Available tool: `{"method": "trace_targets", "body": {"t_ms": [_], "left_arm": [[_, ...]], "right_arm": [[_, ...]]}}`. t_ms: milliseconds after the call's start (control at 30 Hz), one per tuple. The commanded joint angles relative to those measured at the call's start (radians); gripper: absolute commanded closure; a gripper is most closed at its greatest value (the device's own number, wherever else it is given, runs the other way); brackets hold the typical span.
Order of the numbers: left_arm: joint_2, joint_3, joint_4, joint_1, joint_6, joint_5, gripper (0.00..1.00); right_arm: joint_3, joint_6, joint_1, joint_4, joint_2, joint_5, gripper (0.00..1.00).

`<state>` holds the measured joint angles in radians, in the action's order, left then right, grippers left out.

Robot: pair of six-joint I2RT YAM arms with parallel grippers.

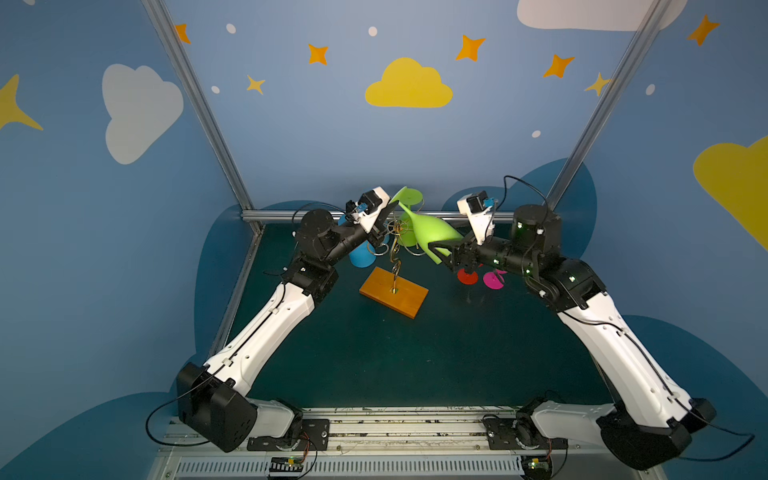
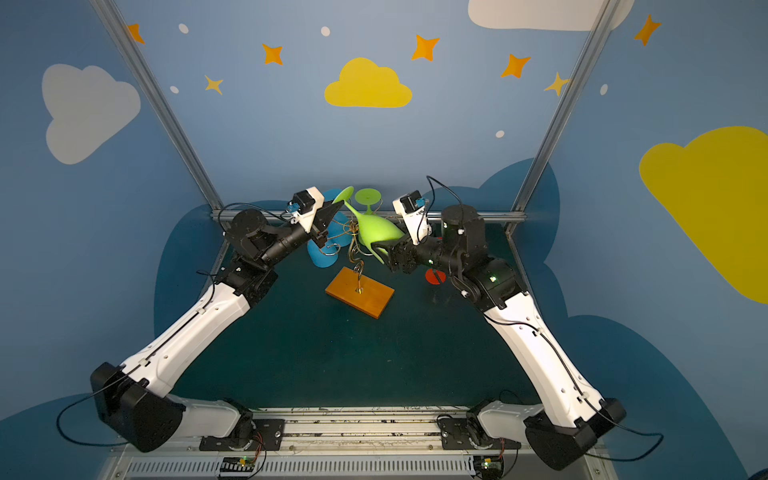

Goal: Take the wine glass off the wine glass rack

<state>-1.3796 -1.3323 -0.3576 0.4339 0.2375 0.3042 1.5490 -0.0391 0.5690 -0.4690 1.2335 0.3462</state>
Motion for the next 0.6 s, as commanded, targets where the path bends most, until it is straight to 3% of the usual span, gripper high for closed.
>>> {"method": "trace_targets", "body": {"t_ms": [0,233,567], "left_arm": [[-0.002,0.001,-0.017,-0.053,-0.221,0.014,0.97],[0.001,0.03,-0.068,-0.101,-0.373,0.075,0.97],[-0.01,0.032,-0.086,-0.101,-0.437,0.115,0.97]], "right_arm": [[-0.045,-0.082,-0.033,0.172,-0.096,0.087,0.16],[-0.126,-0.128,-0.091,0.196,-0.189,0.028,0.2],[-0.112,-0.185,-0.099,0.213,-0.095,0.019,0.4]]}}
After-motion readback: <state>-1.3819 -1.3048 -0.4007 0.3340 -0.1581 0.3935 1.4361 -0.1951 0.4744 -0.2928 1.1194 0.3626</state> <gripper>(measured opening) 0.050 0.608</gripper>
